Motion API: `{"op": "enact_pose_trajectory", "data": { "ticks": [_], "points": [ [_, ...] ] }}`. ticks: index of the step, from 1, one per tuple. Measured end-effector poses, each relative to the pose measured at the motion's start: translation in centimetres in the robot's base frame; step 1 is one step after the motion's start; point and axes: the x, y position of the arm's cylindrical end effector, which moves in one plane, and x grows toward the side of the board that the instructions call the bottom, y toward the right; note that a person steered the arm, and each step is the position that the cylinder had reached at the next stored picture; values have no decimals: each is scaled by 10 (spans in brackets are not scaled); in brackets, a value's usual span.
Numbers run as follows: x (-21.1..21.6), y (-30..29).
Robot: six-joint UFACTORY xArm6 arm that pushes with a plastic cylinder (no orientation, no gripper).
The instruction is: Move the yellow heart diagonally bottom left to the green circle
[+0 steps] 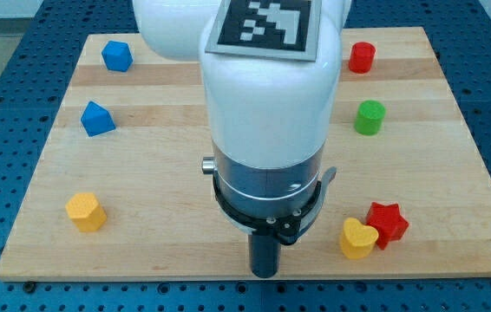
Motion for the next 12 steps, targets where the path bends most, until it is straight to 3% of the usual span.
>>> {"op": "enact_pose_trajectory", "data": {
  "ticks": [1,2,3,4,5,6,7,8,9,10,12],
  "points": [
    [-6,51],
    [-5,55],
    [-29,22],
    [-106,32],
    [-128,121],
    [-107,242],
    [-34,283],
    [-2,296],
    [-2,293],
    [-1,235],
    [-2,195]
  ]
}}
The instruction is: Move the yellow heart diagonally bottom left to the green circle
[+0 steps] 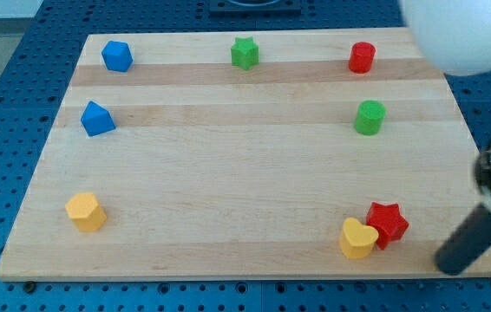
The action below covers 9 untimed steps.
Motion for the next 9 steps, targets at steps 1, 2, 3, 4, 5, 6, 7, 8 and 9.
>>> {"op": "enact_pose_trajectory", "data": {
  "ticks": [1,2,3,4,5,6,7,8,9],
  "points": [
    [0,-24],
    [-1,-34],
    [-15,-48],
    [-30,-75],
    [-26,-96],
    [2,-96],
    [2,-96],
    [-1,-144],
    [-3,-229]
  ]
}}
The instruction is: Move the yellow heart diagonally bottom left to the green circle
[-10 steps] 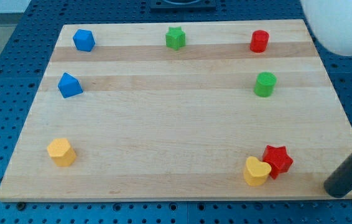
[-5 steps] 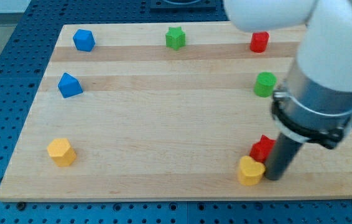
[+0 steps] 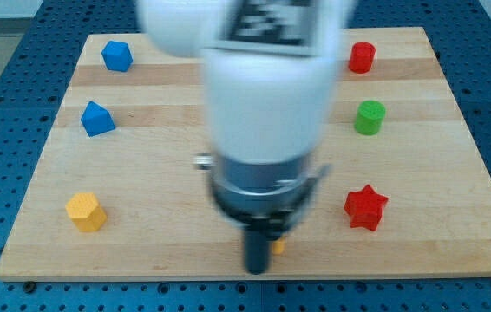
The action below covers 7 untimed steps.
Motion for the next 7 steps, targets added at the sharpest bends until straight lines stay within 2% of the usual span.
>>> {"op": "enact_pose_trajectory", "data": {
  "ticks": [2,4,6,7],
  "points": [
    [4,11],
    [1,60],
    [-49,60],
    [-57,47]
  ]
}}
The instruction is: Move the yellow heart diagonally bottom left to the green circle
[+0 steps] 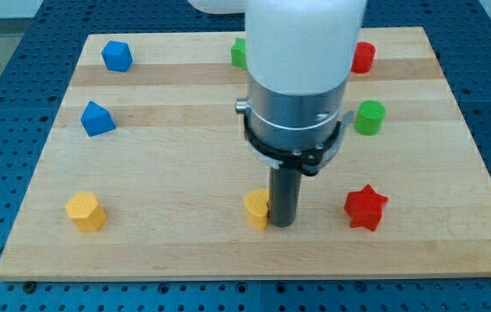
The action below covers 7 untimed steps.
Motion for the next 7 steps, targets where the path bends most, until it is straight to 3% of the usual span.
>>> {"op": "enact_pose_trajectory", "data": {
  "ticks": [2,4,5,6,7],
  "points": [
    [-4,-65],
    [-21,15],
    [-47,4],
    [-63,-53],
    [-43,-72]
  ]
}}
